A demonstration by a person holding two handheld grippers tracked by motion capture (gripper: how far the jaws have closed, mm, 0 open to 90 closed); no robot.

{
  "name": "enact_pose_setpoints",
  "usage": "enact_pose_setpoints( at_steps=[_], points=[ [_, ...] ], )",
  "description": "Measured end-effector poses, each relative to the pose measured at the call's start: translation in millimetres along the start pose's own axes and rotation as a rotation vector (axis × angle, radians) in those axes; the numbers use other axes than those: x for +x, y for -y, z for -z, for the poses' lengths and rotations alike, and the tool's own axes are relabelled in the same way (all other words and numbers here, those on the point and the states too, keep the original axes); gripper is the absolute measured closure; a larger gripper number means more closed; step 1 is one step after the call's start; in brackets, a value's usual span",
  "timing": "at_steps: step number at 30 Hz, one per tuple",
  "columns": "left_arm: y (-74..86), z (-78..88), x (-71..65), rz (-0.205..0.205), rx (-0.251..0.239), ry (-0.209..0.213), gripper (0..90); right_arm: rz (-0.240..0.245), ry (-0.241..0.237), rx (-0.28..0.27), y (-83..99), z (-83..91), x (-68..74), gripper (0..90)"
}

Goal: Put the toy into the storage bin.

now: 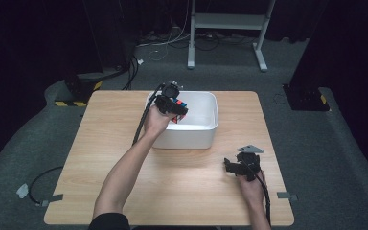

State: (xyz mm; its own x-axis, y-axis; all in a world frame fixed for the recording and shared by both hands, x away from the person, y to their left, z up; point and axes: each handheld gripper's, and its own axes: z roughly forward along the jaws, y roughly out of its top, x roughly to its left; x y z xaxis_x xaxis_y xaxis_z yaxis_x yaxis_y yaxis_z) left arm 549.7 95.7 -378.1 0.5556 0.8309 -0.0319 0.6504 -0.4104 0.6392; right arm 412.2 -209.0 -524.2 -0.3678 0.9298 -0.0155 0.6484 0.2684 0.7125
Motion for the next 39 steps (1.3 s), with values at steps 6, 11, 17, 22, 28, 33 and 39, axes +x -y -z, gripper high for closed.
enact_pose_setpoints(
  at_steps=[6, 11, 17, 22, 28, 33, 39],
  points=[
    [5.0, 4.1, 2.5, 0.002, -0.004, -0.004, 33.8, 0.000, 0.000, 0.000, 0.0, 0.0, 0.0, 17.4],
    [6.6, 6.3, 2.8, -0.011, 0.001, -0.014, 33.8, 0.000, 0.000, 0.000, 0.0, 0.0, 0.0, 17.3],
    [7.0, 11.4, -0.6, -0.028, -0.009, -0.015, 33.8, 0.000, 0.000, 0.000, 0.0, 0.0, 0.0, 17.4],
    [8.0, 13.2, -3.9, -0.037, -0.012, -0.003, 33.8, 0.000, 0.000, 0.000, 0.0, 0.0, 0.0, 17.4],
    [11.6, 15.5, -6.8, -0.033, -0.025, 0.013, 33.8, 0.000, 0.000, 0.000, 0.0, 0.0, 0.0, 17.4],
    [15.5, 18.9, -7.8, -0.041, -0.036, 0.009, 33.8, 0.001, 0.000, 0.000, 0.0, 0.0, -0.1, 17.4],
    [19.3, 24.0, -8.3, -0.041, -0.053, 0.017, 33.8, 0.000, 0.001, 0.000, 0.0, 0.0, 0.0, 17.3]
  ],
)
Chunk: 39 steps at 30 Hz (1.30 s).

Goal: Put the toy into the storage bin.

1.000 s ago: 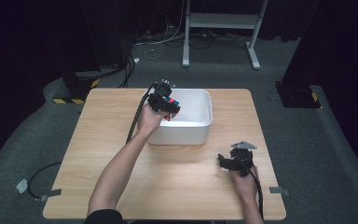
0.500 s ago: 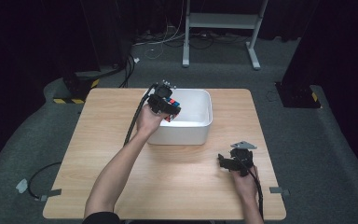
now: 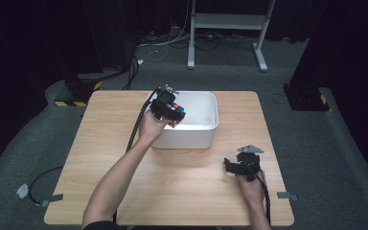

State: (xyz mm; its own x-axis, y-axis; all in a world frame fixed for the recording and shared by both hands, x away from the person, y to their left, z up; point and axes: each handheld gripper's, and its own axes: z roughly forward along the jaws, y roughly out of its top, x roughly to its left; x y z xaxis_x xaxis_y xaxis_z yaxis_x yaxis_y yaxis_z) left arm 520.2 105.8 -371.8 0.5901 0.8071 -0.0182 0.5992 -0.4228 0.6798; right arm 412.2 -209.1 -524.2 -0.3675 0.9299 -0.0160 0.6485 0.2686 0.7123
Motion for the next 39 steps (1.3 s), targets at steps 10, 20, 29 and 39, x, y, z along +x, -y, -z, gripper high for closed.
enact_pose_setpoints(
  at_steps=[10, 20, 29, 39],
  points=[
    [6.1, 4.1, 0.0, -0.002, -0.014, -0.005, 33.8, 0.000, -0.001, 0.000, 0.0, 0.0, 0.0, 17.4],
    [11.7, 11.3, 4.0, -0.005, -0.027, -0.011, 33.8, 0.000, -0.002, -0.001, 0.0, -0.1, -0.1, 17.4],
    [14.0, 20.6, 5.9, -0.006, -0.046, -0.017, 33.8, 0.001, -0.001, 0.000, 0.0, 0.0, 0.0, 17.3],
    [16.1, 23.5, 7.7, -0.022, -0.040, -0.038, 33.8, 0.001, -0.001, 0.000, 0.0, 0.0, 0.0, 17.3]
  ],
)
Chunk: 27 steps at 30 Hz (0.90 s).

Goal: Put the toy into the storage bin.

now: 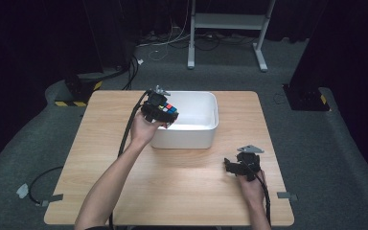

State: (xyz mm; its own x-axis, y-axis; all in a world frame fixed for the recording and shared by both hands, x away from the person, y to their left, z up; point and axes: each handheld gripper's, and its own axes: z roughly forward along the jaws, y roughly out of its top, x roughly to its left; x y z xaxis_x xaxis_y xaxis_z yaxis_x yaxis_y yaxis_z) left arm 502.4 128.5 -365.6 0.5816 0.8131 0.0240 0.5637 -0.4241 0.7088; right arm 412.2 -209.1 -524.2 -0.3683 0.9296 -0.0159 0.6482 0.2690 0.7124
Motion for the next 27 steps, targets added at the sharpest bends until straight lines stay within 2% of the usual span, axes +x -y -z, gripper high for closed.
enact_pose_setpoints(
  at_steps=[8, 27],
  points=[
    [8.8, 3.7, 4.7, 0.015, -0.010, -0.008, 33.8, 0.000, 0.000, 0.000, 0.0, 0.0, 0.0, 17.4],
    [15.1, 11.3, 13.9, 0.025, -0.015, -0.035, 33.8, 0.000, 0.000, 0.000, 0.0, 0.0, 0.0, 17.4]
  ],
)
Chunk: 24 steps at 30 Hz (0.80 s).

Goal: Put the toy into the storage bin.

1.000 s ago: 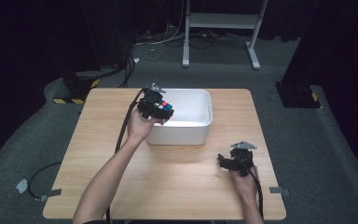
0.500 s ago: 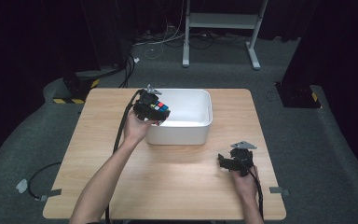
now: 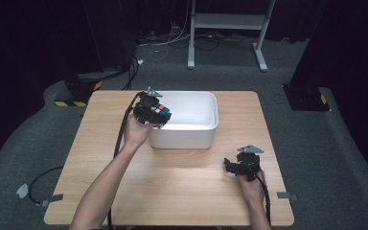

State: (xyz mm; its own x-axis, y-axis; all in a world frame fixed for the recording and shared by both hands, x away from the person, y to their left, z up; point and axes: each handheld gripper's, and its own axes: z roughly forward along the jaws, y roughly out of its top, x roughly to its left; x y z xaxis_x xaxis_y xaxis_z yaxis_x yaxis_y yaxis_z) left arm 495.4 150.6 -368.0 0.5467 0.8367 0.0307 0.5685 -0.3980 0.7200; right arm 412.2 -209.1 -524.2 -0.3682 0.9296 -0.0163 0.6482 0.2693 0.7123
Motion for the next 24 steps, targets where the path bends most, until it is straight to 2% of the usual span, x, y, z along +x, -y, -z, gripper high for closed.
enact_pose_setpoints(
  at_steps=[24],
  points=[
    [5.7, 0.6, 5.4, 0.027, -0.008, 0.017, 33.8, 0.000, 0.000, 0.000, 0.0, 0.0, 0.0, 17.4]
  ],
)
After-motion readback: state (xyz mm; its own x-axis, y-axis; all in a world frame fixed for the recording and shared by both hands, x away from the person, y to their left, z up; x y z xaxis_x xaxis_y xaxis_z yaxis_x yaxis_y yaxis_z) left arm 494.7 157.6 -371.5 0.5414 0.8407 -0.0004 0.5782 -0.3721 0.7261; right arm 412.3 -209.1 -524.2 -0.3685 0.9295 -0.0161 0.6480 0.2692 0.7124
